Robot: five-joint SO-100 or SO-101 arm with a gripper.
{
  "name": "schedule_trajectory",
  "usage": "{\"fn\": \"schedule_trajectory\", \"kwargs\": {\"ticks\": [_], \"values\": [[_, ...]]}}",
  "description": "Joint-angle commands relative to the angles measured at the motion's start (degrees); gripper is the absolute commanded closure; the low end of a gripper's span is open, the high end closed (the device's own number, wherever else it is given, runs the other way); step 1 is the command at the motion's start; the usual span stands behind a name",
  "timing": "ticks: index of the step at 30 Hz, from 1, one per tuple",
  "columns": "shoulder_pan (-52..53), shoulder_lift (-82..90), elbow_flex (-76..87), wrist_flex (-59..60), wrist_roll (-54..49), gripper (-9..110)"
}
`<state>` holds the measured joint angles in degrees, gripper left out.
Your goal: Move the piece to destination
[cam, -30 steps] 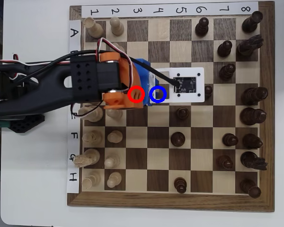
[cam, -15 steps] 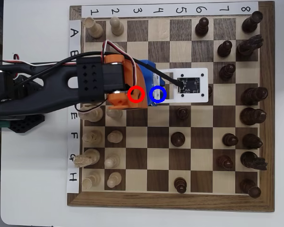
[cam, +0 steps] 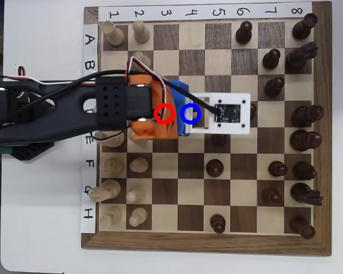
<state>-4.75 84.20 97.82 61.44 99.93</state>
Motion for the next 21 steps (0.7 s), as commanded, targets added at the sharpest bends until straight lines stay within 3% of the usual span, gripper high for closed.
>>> {"fn": "schedule_trajectory", "kwargs": {"ticks": [1, 21], "values": [[1.41, 0.44, -0.09, -2.55, 26.28, 101], [-1.93, -0.62, -1.41, -3.25, 27.42, 101]]}}
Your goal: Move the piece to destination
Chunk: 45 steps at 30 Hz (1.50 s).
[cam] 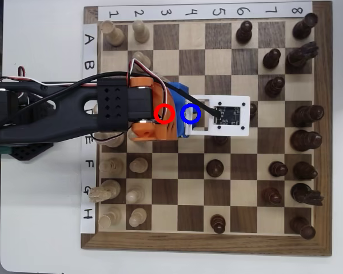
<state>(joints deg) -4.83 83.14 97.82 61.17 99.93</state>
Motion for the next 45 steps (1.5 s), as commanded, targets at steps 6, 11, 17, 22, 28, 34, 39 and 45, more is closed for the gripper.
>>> {"fn": "schedule_trajectory", "kwargs": {"ticks": [6, 11, 17, 22, 28, 34, 39, 45], "values": [[-2.81, 0.18, -1.85, -3.16, 27.6, 101], [-3.16, -0.44, -2.37, -3.16, 27.69, 101], [-3.16, -0.88, -2.29, -3.25, 27.77, 101], [-3.25, -1.05, -2.29, -3.52, 27.6, 97], [-2.81, -0.88, -2.29, -3.43, 27.07, 92], [-2.37, -0.35, -2.29, -3.43, 25.49, 86], [-2.11, 0.53, -2.64, -3.25, 24.87, 81], [-2.02, 2.02, -4.31, -2.2, 24.7, 79]]}}
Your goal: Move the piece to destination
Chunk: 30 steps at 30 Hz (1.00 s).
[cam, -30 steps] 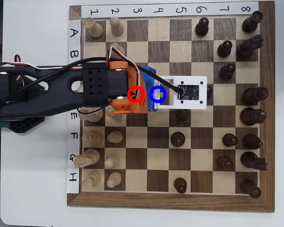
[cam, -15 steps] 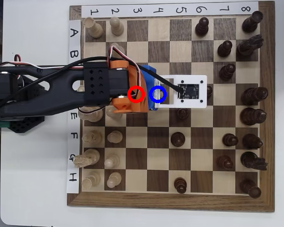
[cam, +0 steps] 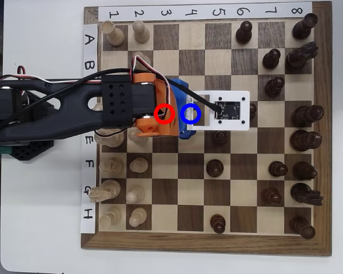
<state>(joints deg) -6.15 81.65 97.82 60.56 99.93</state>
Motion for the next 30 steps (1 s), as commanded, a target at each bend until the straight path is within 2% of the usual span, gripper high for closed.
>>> {"fn": "schedule_trajectory", "kwargs": {"ticks": [1, 30], "values": [[-0.79, 3.87, -4.66, -1.23, 24.7, 79], [-2.9, 10.81, -14.06, 12.83, 24.08, 84]]}}
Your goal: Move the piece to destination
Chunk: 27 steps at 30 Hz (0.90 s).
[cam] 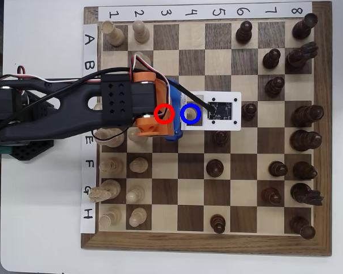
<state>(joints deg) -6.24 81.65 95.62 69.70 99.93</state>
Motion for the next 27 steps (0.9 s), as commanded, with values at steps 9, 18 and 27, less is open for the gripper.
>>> {"fn": "schedule_trajectory", "kwargs": {"ticks": [9, 18, 27], "values": [[-3.08, 12.04, -15.91, 7.47, 23.55, 84], [-3.16, 14.15, -18.81, 11.07, 22.06, 83], [-4.22, 16.79, -29.44, 20.74, 21.62, 87]]}}
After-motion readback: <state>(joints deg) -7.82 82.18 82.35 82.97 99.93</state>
